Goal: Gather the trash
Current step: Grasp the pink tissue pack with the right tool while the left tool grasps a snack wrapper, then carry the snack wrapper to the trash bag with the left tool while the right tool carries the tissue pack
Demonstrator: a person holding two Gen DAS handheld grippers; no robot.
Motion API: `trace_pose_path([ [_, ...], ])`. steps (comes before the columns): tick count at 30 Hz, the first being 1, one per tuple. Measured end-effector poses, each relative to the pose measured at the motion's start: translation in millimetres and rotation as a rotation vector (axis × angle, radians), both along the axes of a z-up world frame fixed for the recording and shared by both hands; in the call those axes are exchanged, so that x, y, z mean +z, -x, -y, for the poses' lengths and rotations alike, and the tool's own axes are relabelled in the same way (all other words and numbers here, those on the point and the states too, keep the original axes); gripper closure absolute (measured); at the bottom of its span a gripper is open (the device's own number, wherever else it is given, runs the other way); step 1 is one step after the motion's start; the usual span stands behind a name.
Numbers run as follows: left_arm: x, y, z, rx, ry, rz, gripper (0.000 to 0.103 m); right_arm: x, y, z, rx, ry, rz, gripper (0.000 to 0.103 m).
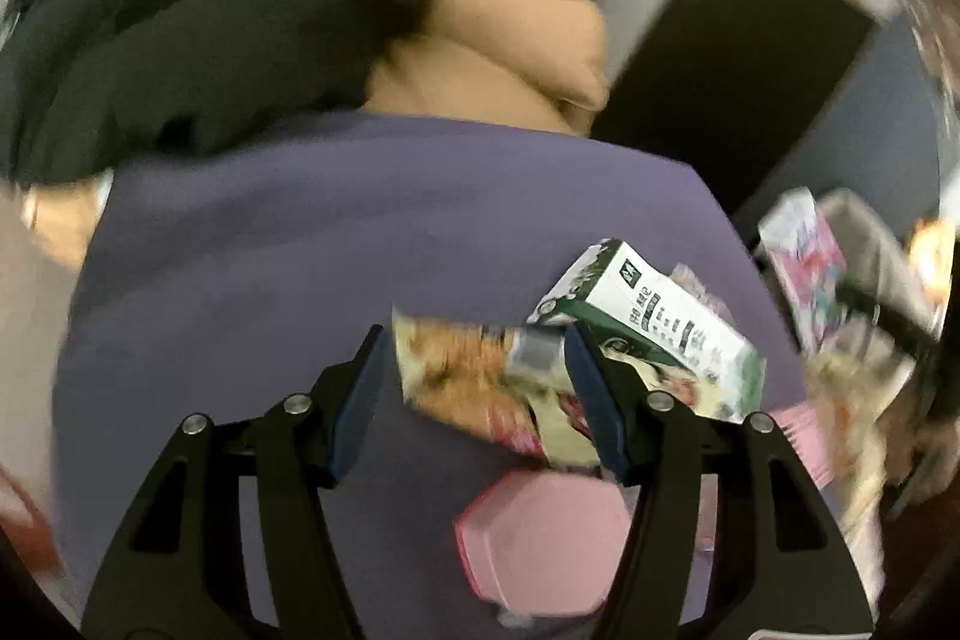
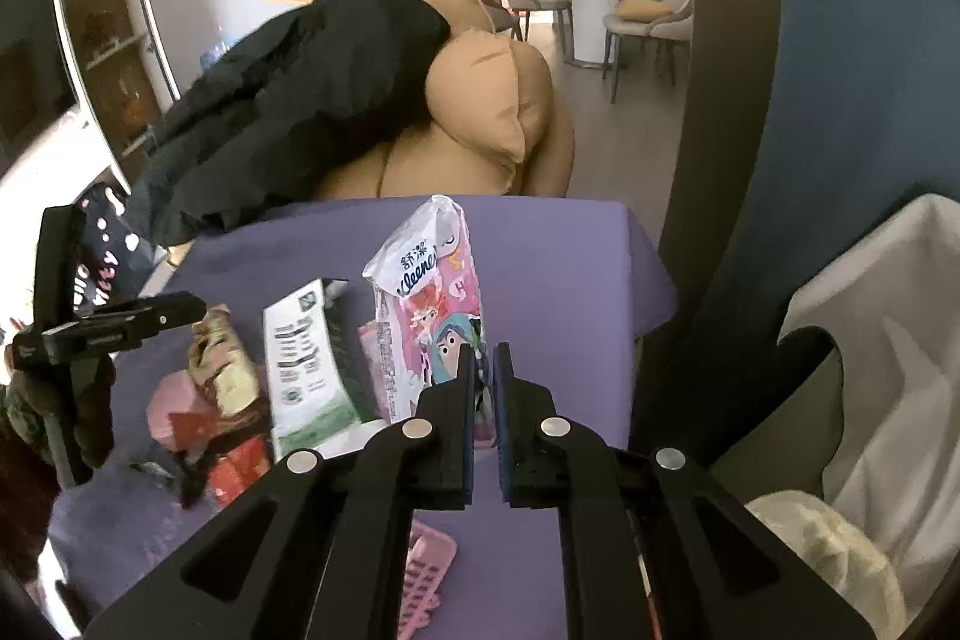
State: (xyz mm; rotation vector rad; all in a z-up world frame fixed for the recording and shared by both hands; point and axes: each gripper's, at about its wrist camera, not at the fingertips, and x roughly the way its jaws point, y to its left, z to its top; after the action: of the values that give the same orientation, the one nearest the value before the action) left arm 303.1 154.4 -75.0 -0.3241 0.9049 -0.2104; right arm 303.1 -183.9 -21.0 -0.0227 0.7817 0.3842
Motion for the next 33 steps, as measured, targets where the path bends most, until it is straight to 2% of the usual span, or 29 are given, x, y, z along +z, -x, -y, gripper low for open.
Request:
trace_pose_path([
  [2, -5, 5, -4, 0.018, 0.074, -0.033, 0.046, 0, 8, 0, 0.005, 0.003, 0.014, 0.095],
  [7, -11, 3, 8, 0.054, 0.06, -0.058, 0.046, -1, 27, 6, -0.007, -0.024, 0.025, 0.095],
  [12, -13, -12, 26, 0.097, 0.03, -0.055, 0.047, -5, 40, 7, -0.015, -0.005, 0.039, 0.095],
  [14, -11, -12, 33, 0.09, 0.018, -0.047, 0.073, -5, 44, 7, -0.013, -0.007, 0.043, 0.095],
  [17, -4, -9, 39, 0.078, -0.009, -0.013, 0.082, -3, 48, 7, -0.012, 0.0, 0.059, 0.095],
  [19, 2, -5, 43, 0.063, -0.025, 0.016, 0.083, -2, 50, 5, -0.006, -0.005, 0.066, 0.095],
  [27, 47, 23, 50, 0.038, -0.078, 0.143, 0.084, 9, 58, -3, 0.005, -0.031, 0.083, 0.095],
  [30, 71, 42, 55, 0.032, -0.121, 0.213, 0.084, 21, 68, -5, 0.012, -0.029, 0.116, 0.095],
  [33, 91, 63, 57, 0.024, -0.113, 0.261, 0.084, 34, 83, -4, 0.016, -0.027, 0.153, 0.095],
])
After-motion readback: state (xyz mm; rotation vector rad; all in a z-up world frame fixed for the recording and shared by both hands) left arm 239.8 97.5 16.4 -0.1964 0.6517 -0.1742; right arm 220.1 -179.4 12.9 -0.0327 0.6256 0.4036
